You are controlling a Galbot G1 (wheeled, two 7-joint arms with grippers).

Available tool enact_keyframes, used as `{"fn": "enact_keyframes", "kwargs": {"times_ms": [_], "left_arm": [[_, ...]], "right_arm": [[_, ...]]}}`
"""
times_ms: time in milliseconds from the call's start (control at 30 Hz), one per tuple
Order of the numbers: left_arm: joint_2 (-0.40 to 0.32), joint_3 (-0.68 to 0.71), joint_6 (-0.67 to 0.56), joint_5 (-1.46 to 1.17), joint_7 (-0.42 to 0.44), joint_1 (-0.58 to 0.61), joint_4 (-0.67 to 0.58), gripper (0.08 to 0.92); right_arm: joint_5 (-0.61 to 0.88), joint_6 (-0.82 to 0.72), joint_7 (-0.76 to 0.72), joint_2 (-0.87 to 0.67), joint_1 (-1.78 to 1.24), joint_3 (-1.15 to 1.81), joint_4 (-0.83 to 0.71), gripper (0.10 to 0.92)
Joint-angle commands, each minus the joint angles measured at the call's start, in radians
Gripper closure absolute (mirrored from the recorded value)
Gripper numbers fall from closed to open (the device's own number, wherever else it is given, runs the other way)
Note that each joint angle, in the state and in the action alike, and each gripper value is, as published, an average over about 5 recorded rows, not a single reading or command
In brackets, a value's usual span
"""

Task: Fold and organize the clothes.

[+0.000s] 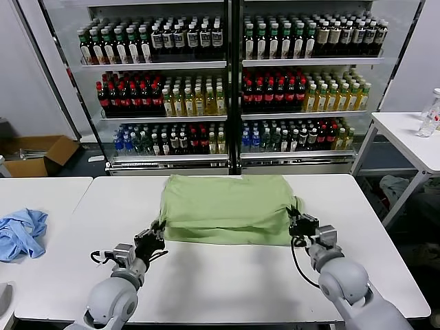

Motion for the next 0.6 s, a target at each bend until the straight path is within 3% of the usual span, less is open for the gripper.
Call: {"fn": "enact_keyframes", "kwargs": {"times_ms": [33,200,467,533,600], "left_arm": [[-0.019,-0.037,-0.009,0.085,-0.021,0.097,-0.025,0.644],[-0.016,-0.052,-0.001,0.067,-0.031,0.097,0.026,0.505],[-0.012,0.003,0.024,-0.008,-0.040,-0.050,0.180,0.280],[-0.014,0.013,0.029,-0.037,-0.043,-0.077,0.206,0.234],[-0.017,0.014,0.032,-0.064,-0.042,-0.094,0.217,0.239]], "right_arm": [[-0.069,0.007,-0.019,0.000,-0.126,0.080,0.035,0.577],[0.020,-0.042,0.015,0.004,-0.187,0.163,0.015,0.429],[0.149,-0.105,0.044,0.033,-0.107,0.089,-0.085,0.232],[0.157,-0.105,0.046,0.041,-0.079,0.062,-0.101,0.213],[0.170,-0.106,0.050,0.046,-0.059,0.045,-0.111,0.224]]}}
